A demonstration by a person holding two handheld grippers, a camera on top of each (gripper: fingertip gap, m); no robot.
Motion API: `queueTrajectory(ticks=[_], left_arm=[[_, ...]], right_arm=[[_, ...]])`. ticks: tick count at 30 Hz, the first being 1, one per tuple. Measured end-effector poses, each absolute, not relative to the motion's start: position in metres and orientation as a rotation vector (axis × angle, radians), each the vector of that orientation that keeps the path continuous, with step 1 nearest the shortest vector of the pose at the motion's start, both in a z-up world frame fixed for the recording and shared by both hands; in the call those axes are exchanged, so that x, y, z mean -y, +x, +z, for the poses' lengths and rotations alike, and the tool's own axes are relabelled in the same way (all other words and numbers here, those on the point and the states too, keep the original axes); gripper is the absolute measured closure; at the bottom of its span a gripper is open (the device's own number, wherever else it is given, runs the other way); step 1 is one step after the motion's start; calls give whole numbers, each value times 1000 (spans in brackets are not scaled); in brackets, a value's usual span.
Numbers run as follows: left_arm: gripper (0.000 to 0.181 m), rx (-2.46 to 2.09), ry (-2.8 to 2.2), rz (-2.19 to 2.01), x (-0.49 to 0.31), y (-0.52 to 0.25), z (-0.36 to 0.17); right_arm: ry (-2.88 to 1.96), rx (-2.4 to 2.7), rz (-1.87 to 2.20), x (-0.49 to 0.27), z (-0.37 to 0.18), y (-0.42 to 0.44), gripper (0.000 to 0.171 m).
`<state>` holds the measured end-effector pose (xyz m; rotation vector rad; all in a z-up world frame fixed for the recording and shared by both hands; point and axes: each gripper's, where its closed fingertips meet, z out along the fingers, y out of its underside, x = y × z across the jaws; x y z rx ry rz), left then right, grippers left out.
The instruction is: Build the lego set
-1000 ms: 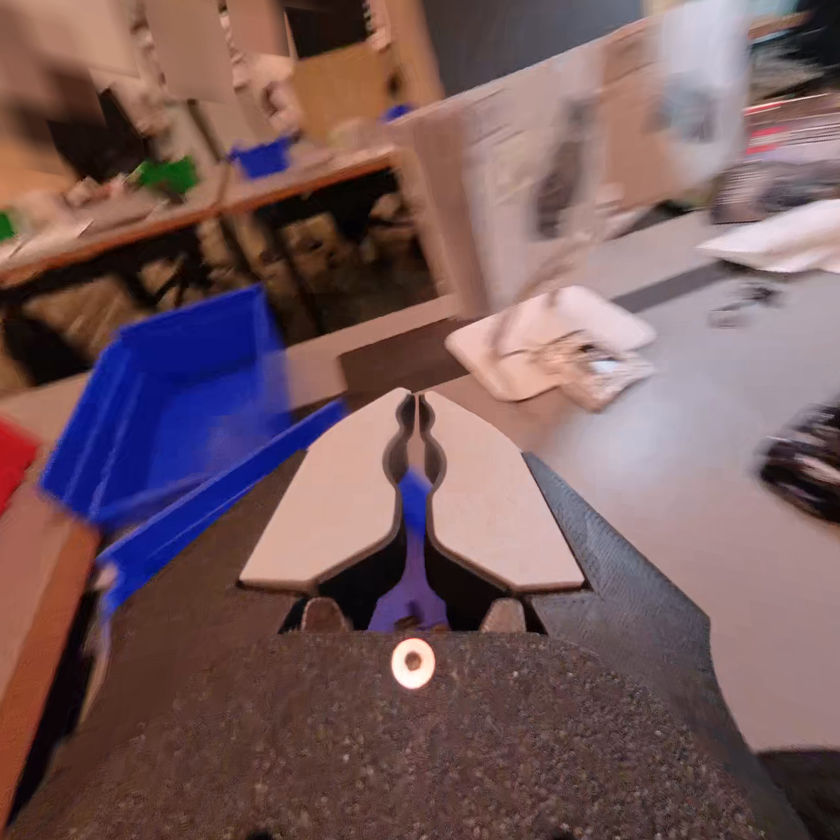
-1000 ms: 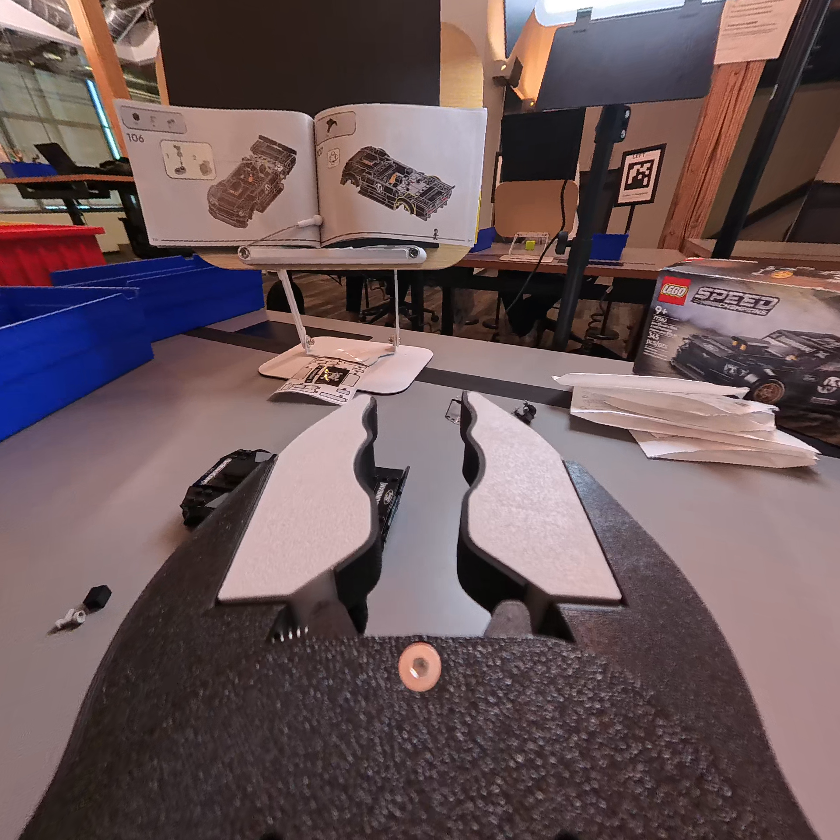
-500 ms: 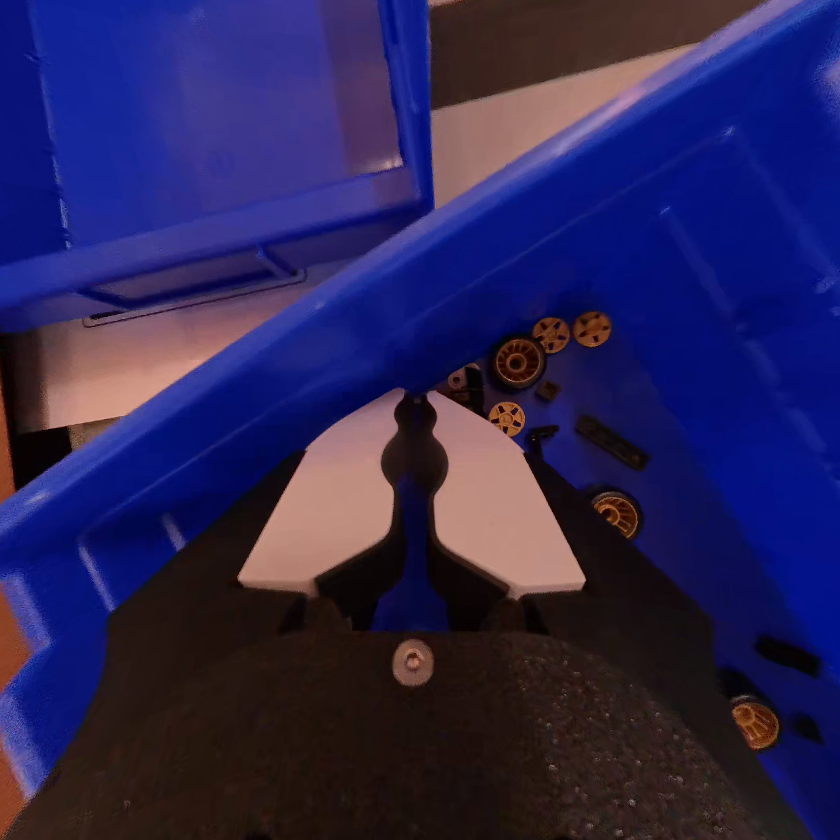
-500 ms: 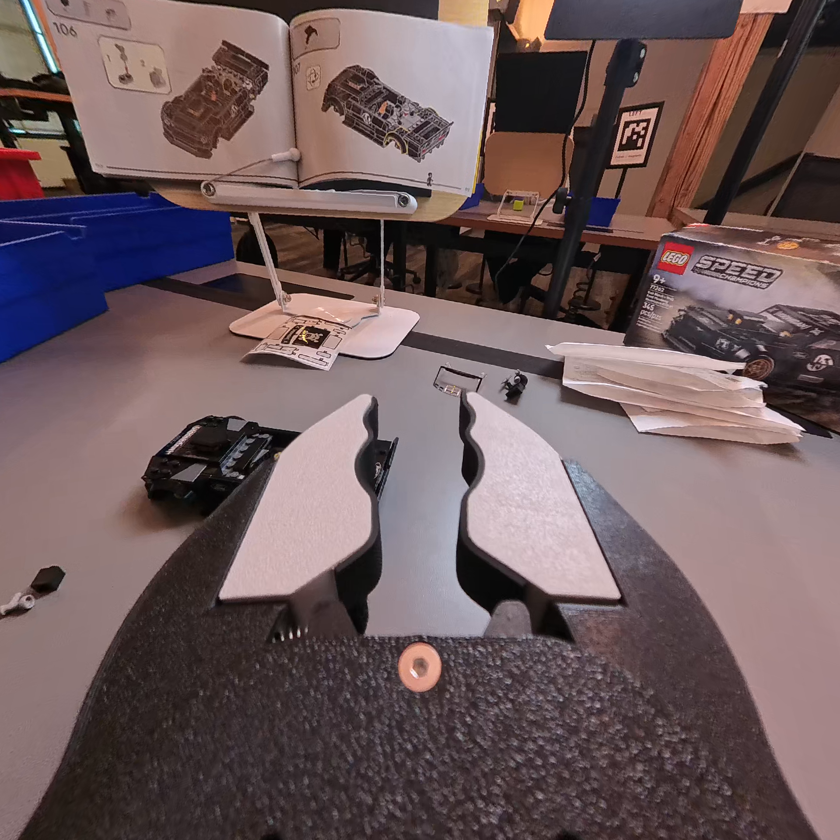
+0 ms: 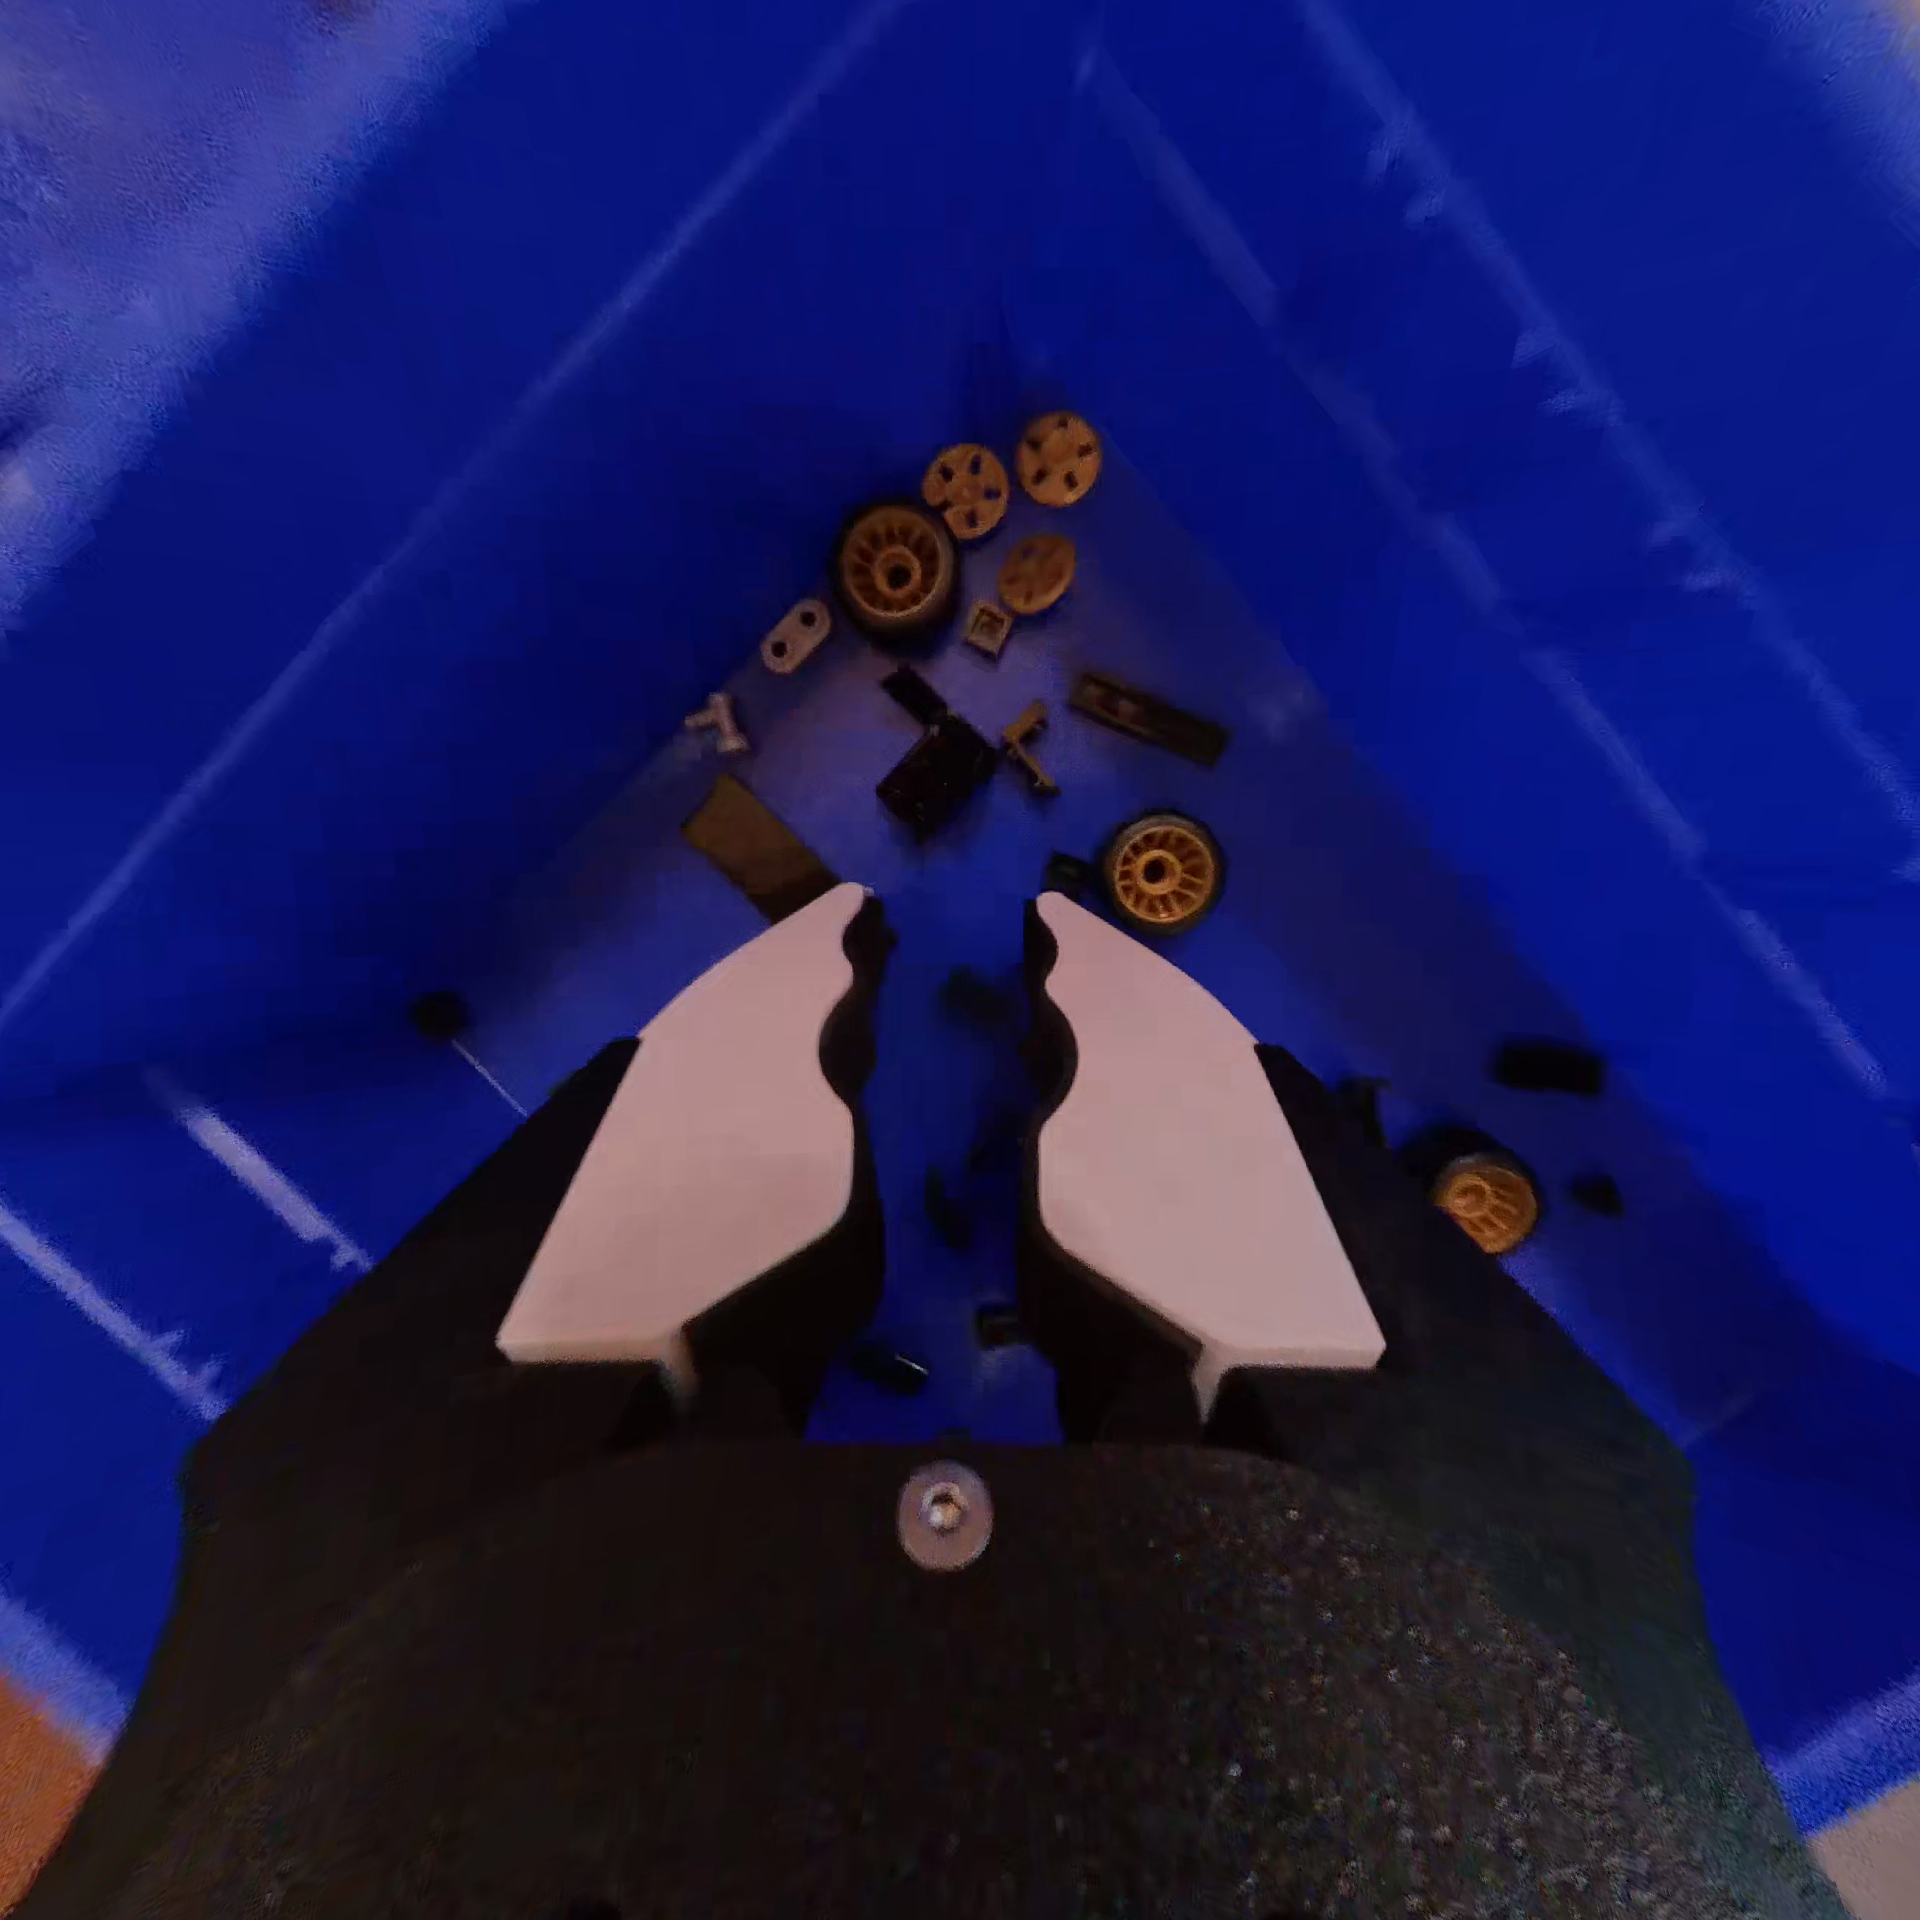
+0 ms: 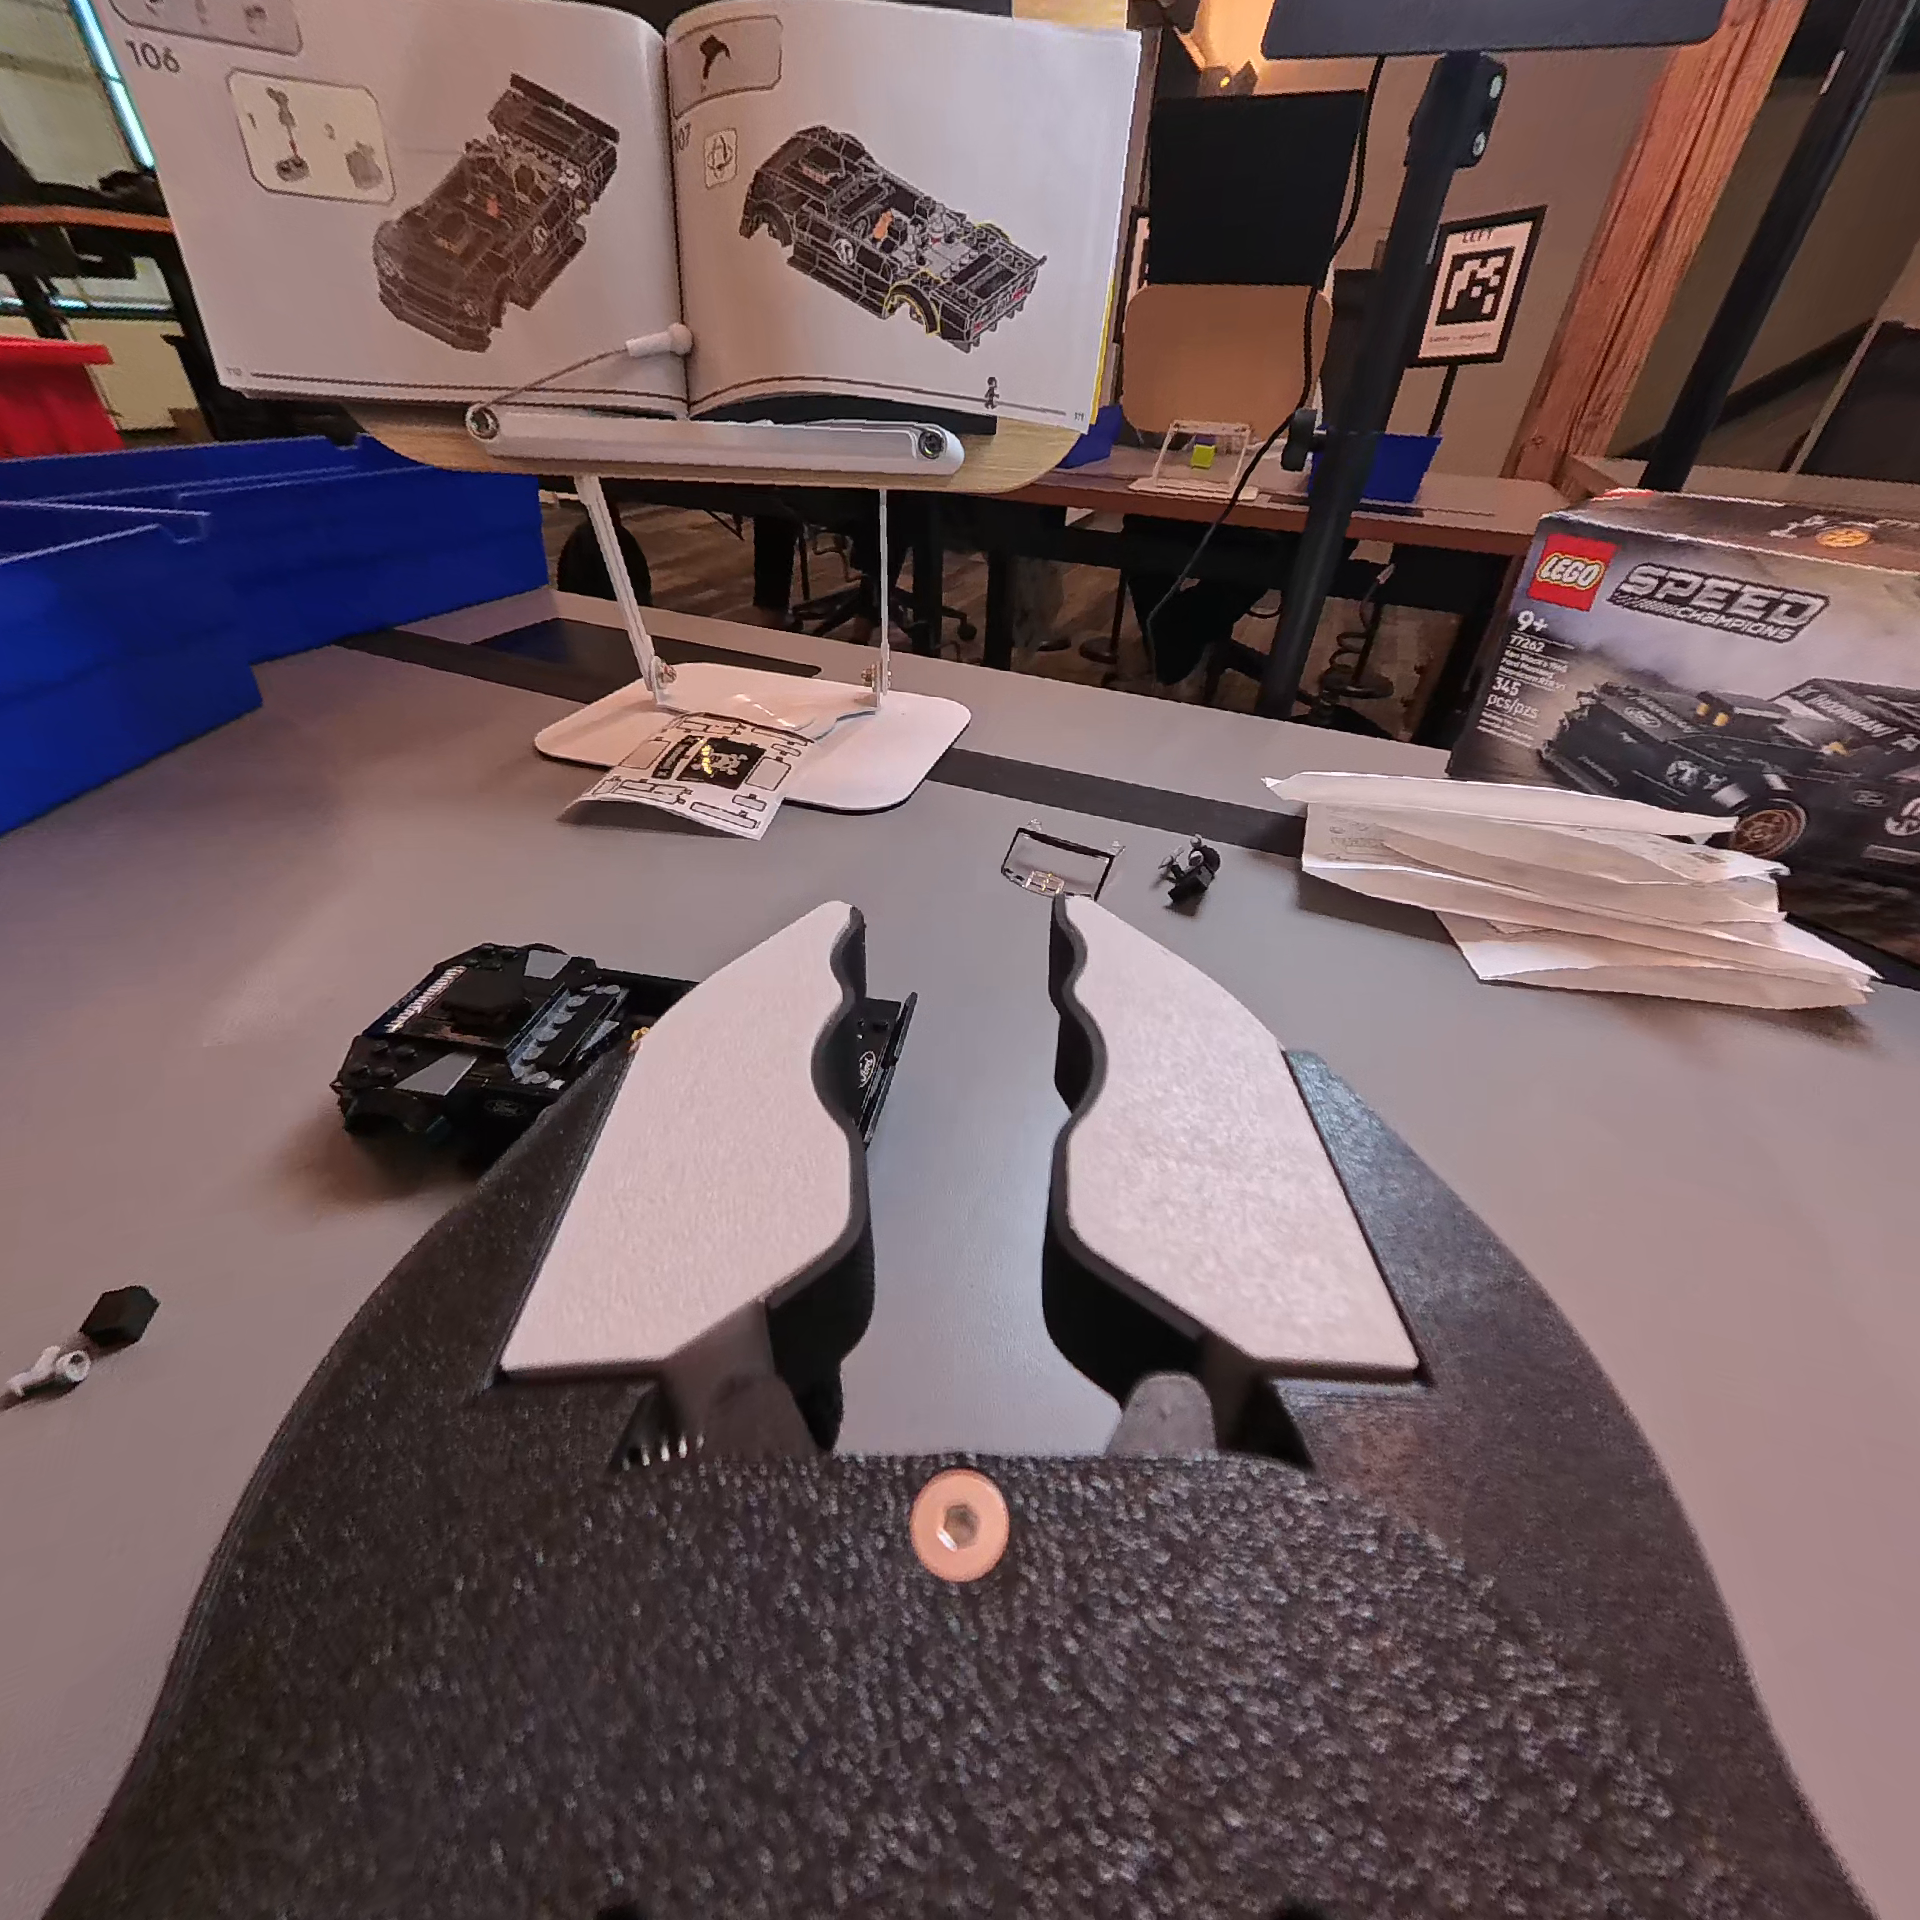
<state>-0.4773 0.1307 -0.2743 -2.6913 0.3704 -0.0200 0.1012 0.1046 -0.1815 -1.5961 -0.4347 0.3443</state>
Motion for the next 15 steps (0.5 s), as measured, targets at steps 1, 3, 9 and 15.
queueTrajectory(ticks=[1, 3, 9, 15], left_arm=[[155, -344, -2651, -31, -132, -477, -264], [158, -277, -2589, -19, -135, -484, -247], [180, -327, -2553, 97, -125, -493, -232], [180, -446, -2637, 83, -105, -481, -244]], right_arm=[[-1596, 431, 350, -105, -181, 101, 137], [-1598, 427, 361, -105, -181, 101, 137], [-1597, 423, 353, -104, -181, 103, 137], [-1600, 430, 350, -105, -182, 99, 137]])
